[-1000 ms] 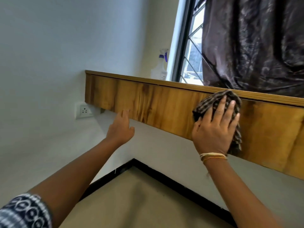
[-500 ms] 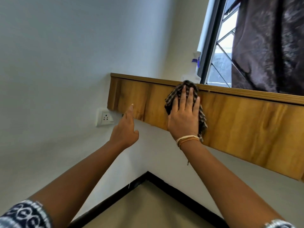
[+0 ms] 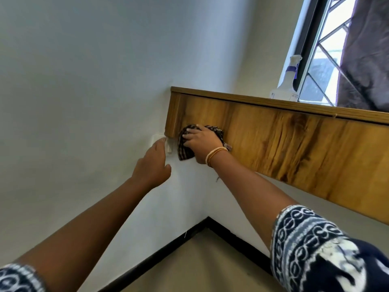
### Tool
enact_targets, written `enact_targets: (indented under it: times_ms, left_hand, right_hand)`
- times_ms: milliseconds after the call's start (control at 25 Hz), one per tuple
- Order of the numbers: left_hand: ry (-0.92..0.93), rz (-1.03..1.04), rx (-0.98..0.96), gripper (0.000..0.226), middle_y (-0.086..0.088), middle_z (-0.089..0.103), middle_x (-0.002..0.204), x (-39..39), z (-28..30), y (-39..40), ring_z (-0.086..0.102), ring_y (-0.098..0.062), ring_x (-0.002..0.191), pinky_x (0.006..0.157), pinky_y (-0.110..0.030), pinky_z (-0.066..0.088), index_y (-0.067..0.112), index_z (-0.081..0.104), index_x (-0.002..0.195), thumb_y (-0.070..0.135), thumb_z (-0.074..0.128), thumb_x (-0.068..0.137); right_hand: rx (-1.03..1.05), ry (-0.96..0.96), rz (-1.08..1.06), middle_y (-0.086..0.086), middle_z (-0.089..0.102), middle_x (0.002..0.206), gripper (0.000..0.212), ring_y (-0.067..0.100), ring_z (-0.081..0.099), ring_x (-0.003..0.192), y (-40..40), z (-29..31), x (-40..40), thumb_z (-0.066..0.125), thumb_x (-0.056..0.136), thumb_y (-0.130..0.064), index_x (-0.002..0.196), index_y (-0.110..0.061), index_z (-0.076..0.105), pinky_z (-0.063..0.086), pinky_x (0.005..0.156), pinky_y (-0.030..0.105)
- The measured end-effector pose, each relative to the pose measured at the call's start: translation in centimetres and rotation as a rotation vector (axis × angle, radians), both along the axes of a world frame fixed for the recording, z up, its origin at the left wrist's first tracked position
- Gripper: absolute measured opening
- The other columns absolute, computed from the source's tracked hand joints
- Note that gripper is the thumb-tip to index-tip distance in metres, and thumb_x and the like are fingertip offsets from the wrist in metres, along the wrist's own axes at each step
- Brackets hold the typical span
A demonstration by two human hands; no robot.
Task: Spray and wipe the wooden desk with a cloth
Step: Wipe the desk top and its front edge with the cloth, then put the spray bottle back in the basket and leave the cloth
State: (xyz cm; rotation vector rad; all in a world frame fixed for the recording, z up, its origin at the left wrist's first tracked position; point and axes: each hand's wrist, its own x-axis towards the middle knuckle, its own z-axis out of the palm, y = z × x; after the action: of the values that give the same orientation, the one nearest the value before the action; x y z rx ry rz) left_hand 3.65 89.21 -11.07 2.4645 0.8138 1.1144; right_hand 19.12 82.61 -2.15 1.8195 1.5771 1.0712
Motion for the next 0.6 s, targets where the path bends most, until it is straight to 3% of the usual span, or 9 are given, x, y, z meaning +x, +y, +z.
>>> enact_targets:
  times_ms: [80,120,200,280,360,480,560,600]
  left_hand:
    - [0.005,-0.025,-0.049,0.077,-0.010,0.028,0.158,-0.3,-0.7,-0.3,0.037,-0.030,0.140,0.108,-0.044,0.041,0.012,0.017,0.153,0.017,0.061,0.090]
    - [-0.003,-0.040,-0.074,0.075,-0.010,0.028,0.159,-0.5,-1.1,-0.7,0.036,-0.029,0.141,0.109,-0.042,0.039,0.012,0.019,0.153,0.018,0.060,0.091]
    - [-0.033,-0.087,-0.151,0.069,-0.010,0.031,0.157,-0.7,-1.8,-1.8,0.036,-0.028,0.140,0.110,-0.039,0.036,0.012,0.025,0.150,0.018,0.060,0.092]
    - [-0.056,-0.147,-0.279,0.062,-0.013,0.038,0.152,-0.8,-3.0,-3.5,0.041,-0.029,0.136,0.107,-0.037,0.037,0.010,0.033,0.147,0.019,0.062,0.093]
    - [-0.026,-0.203,-0.425,0.058,-0.013,0.043,0.148,-0.9,-4.6,-5.8,0.046,-0.030,0.131,0.103,-0.037,0.039,0.011,0.037,0.144,0.021,0.062,0.093]
    - [-0.020,-0.368,-0.761,0.051,-0.008,0.050,0.139,-0.7,-7.0,-9.6,0.050,-0.026,0.122,0.094,-0.044,0.044,0.017,0.040,0.142,0.030,0.059,0.095]
    - [-0.080,-0.463,-1.022,0.050,-0.006,0.049,0.139,0.1,-8.7,-12.1,0.049,-0.026,0.125,0.094,-0.048,0.046,0.020,0.040,0.141,0.036,0.057,0.096]
    - [-0.111,-0.496,-1.110,0.050,-0.005,0.049,0.140,0.8,-9.8,-13.0,0.049,-0.027,0.126,0.095,-0.050,0.045,0.021,0.040,0.140,0.039,0.056,0.096]
  right_hand:
    - [-0.070,0.085,-0.003,-0.002,0.051,0.147,0.051,0.024,0.038,0.141,-1.0,-1.2,-0.5,0.068,0.086,-0.026,0.137,-0.031,0.057,0.027,0.119,0.043]
    - [-0.032,0.217,0.000,-0.002,0.058,0.138,0.050,0.025,0.048,0.130,-1.8,-1.9,-1.0,0.067,0.085,-0.023,0.134,-0.034,0.059,0.039,0.110,0.041]
    - [0.174,0.735,0.033,-0.003,0.065,0.124,0.050,0.020,0.061,0.105,-4.1,-3.8,-2.0,0.064,0.082,-0.013,0.127,-0.036,0.064,0.053,0.081,0.028]
    - [0.435,1.316,0.143,-0.003,0.066,0.119,0.047,0.013,0.062,0.096,-7.5,-6.3,-3.0,0.061,0.080,-0.004,0.120,-0.028,0.070,0.049,0.067,0.014]
    - [0.666,1.752,0.201,0.004,0.066,0.118,0.039,0.017,0.063,0.102,-10.9,-9.3,-3.8,0.060,0.086,0.003,0.120,-0.012,0.069,0.051,0.073,0.010]
    - [0.916,2.374,0.113,0.021,0.064,0.111,0.031,0.037,0.064,0.105,-14.7,-13.2,-4.2,0.054,0.093,-0.004,0.121,0.007,0.061,0.057,0.076,0.027]
    - [0.878,2.713,0.029,0.023,0.065,0.103,0.034,0.035,0.065,0.090,-17.2,-15.5,-4.6,0.049,0.091,-0.018,0.107,0.008,0.063,0.055,0.077,0.035]
    - [0.840,2.792,0.012,0.021,0.066,0.096,0.035,0.032,0.065,0.083,-18.2,-16.5,-4.6,0.045,0.091,-0.024,0.098,0.004,0.066,0.053,0.077,0.035]
